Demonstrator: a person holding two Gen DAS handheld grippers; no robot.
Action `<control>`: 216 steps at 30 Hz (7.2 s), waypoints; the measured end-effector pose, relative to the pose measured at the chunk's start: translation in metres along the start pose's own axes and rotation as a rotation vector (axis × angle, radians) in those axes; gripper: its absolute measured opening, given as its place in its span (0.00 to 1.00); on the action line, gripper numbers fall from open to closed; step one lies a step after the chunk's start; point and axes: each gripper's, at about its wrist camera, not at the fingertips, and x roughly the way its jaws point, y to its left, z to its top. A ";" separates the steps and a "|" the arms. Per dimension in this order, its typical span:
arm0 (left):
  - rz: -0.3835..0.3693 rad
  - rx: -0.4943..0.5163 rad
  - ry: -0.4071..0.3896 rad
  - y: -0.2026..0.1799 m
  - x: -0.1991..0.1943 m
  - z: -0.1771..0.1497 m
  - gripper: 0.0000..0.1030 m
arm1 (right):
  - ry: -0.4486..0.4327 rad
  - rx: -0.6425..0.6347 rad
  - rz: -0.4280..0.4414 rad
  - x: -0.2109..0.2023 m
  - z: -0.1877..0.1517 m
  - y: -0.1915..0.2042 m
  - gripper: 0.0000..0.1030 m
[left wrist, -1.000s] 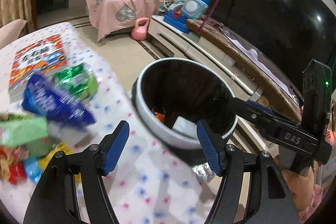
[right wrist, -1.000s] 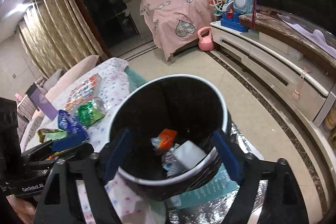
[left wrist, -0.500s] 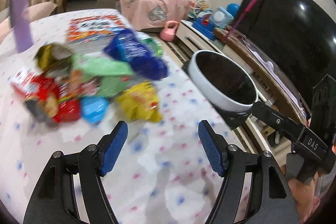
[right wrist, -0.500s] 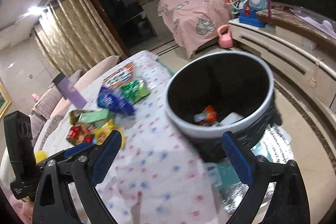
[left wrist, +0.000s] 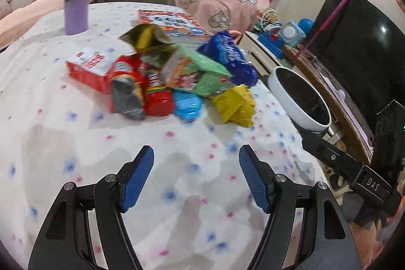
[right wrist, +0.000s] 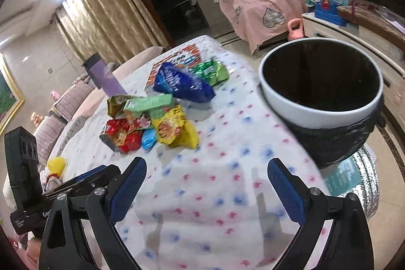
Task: Collect trash
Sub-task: 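Move both tools back over the table toward the remaining snacks, then grasp the red snack bag with the left tool while the right grasps the yellow wrapper, then carry the red bag and yellow wrapper to the bin and open both tools, then move both tools back over the table toward the remaining items, then grasp the blue snack bag with the right tool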
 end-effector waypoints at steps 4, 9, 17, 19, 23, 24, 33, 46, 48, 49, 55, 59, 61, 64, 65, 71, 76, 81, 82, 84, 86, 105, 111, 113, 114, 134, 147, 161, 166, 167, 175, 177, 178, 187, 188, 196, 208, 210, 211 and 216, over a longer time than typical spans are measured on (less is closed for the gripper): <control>0.023 -0.030 -0.006 0.017 -0.005 0.000 0.69 | 0.017 -0.010 0.021 0.007 -0.003 0.011 0.95; 0.051 -0.070 -0.016 0.037 -0.006 0.005 0.69 | 0.031 -0.024 0.047 0.017 -0.003 0.021 0.95; 0.071 -0.099 -0.024 0.055 -0.001 0.019 0.69 | 0.045 -0.045 0.020 0.032 0.007 0.032 0.94; 0.066 -0.102 -0.020 0.056 0.003 0.023 0.69 | 0.041 -0.049 0.021 0.034 0.009 0.034 0.94; 0.078 -0.103 -0.026 0.057 0.011 0.032 0.69 | 0.032 -0.052 0.032 0.040 0.016 0.035 0.94; 0.078 -0.108 -0.027 0.058 0.013 0.035 0.69 | 0.029 -0.054 0.032 0.042 0.018 0.035 0.93; 0.079 -0.118 -0.006 0.069 0.038 0.048 0.49 | 0.073 -0.062 0.025 0.076 0.033 0.033 0.64; 0.038 -0.098 -0.020 0.064 0.009 0.031 0.01 | 0.094 -0.088 0.060 0.067 0.018 0.039 0.14; 0.030 -0.097 -0.023 0.062 0.002 0.027 0.01 | 0.086 -0.082 0.066 0.060 0.016 0.038 0.14; 0.024 -0.094 -0.026 0.060 -0.003 0.024 0.01 | 0.083 -0.079 0.070 0.056 0.014 0.038 0.14; -0.028 -0.062 -0.036 0.040 -0.021 0.017 0.01 | 0.048 -0.066 0.077 0.030 0.010 0.036 0.14; -0.078 -0.021 -0.037 0.016 -0.026 0.016 0.01 | 0.026 -0.053 0.067 0.015 0.009 0.028 0.14; -0.095 -0.006 -0.034 0.008 -0.026 0.017 0.01 | 0.015 -0.044 0.061 0.008 0.008 0.022 0.14; -0.120 0.025 -0.024 -0.009 -0.023 0.016 0.01 | -0.001 -0.031 0.045 -0.002 0.008 0.014 0.14; -0.124 0.031 -0.021 -0.012 -0.022 0.017 0.01 | -0.008 -0.024 0.038 -0.006 0.009 0.010 0.14; -0.156 0.084 -0.001 -0.041 -0.011 0.019 0.00 | -0.040 0.009 0.001 -0.023 0.013 -0.013 0.14; -0.175 0.125 0.008 -0.063 -0.005 0.020 0.01 | -0.069 0.033 -0.029 -0.037 0.016 -0.033 0.14; -0.188 0.158 0.014 -0.082 0.001 0.026 0.01 | -0.094 0.057 -0.050 -0.048 0.018 -0.050 0.14; -0.191 0.165 0.015 -0.086 0.004 0.027 0.01 | -0.098 0.061 -0.054 -0.051 0.019 -0.054 0.14; -0.195 0.174 0.019 -0.093 0.007 0.028 0.01 | -0.106 0.067 -0.061 -0.054 0.020 -0.059 0.14; -0.198 0.184 0.022 -0.099 0.010 0.029 0.01 | -0.115 0.074 -0.067 -0.057 0.023 -0.064 0.14; -0.216 0.300 0.042 -0.169 0.051 0.058 0.01 | -0.172 0.089 -0.135 -0.072 0.054 -0.104 0.15; -0.213 0.323 0.047 -0.187 0.068 0.069 0.01 | -0.175 0.076 -0.159 -0.067 0.071 -0.115 0.15; -0.211 0.326 0.055 -0.192 0.074 0.073 0.01 | -0.174 0.074 -0.163 -0.064 0.077 -0.120 0.15; -0.211 0.328 0.062 -0.195 0.078 0.074 0.01 | -0.174 0.073 -0.168 -0.062 0.080 -0.122 0.16; -0.194 0.355 0.113 -0.217 0.114 0.076 0.35 | -0.107 0.090 -0.195 -0.029 0.095 -0.150 0.47; -0.142 0.248 0.070 -0.158 0.073 0.051 0.59 | -0.139 0.113 -0.159 -0.044 0.079 -0.133 0.69; -0.071 0.075 0.061 -0.055 0.026 0.017 0.60 | -0.092 0.084 -0.024 -0.033 0.039 -0.065 0.80; -0.040 0.031 0.044 -0.025 0.011 0.012 0.60 | -0.051 0.055 0.011 -0.019 0.028 -0.039 0.80; -0.035 0.023 0.042 -0.021 0.009 0.011 0.60 | -0.044 0.050 0.016 -0.017 0.026 -0.034 0.80; 0.007 -0.054 0.033 0.022 0.001 0.008 0.60 | 0.002 -0.017 0.043 0.005 0.019 0.000 0.80; 0.026 -0.070 0.031 0.029 0.001 0.008 0.60 | 0.006 -0.040 0.044 0.009 0.020 0.007 0.80; 0.033 -0.075 0.029 0.033 0.000 0.008 0.60 | 0.007 -0.053 0.047 0.011 0.020 0.009 0.80; 0.091 -0.141 0.023 0.067 0.005 0.021 0.61 | 0.020 -0.111 0.043 0.029 0.032 0.016 0.80; 0.095 -0.149 0.025 0.070 0.007 0.024 0.61 | 0.020 -0.116 0.041 0.031 0.034 0.016 0.80; 0.146 -0.189 0.024 0.089 0.030 0.056 0.70 | 0.022 -0.170 0.044 0.048 0.050 0.020 0.80; 0.257 -0.224 0.058 0.115 0.076 0.103 0.75 | 0.054 -0.243 0.082 0.090 0.081 0.020 0.80; 0.262 -0.228 0.060 0.115 0.080 0.105 0.76 | 0.064 -0.264 0.082 0.098 0.085 0.022 0.80; 0.267 -0.223 0.060 0.115 0.082 0.106 0.76 | 0.071 -0.270 0.088 0.103 0.087 0.023 0.80; 0.271 -0.167 0.045 0.109 0.082 0.102 0.71 | 0.101 -0.286 0.082 0.119 0.089 0.023 0.65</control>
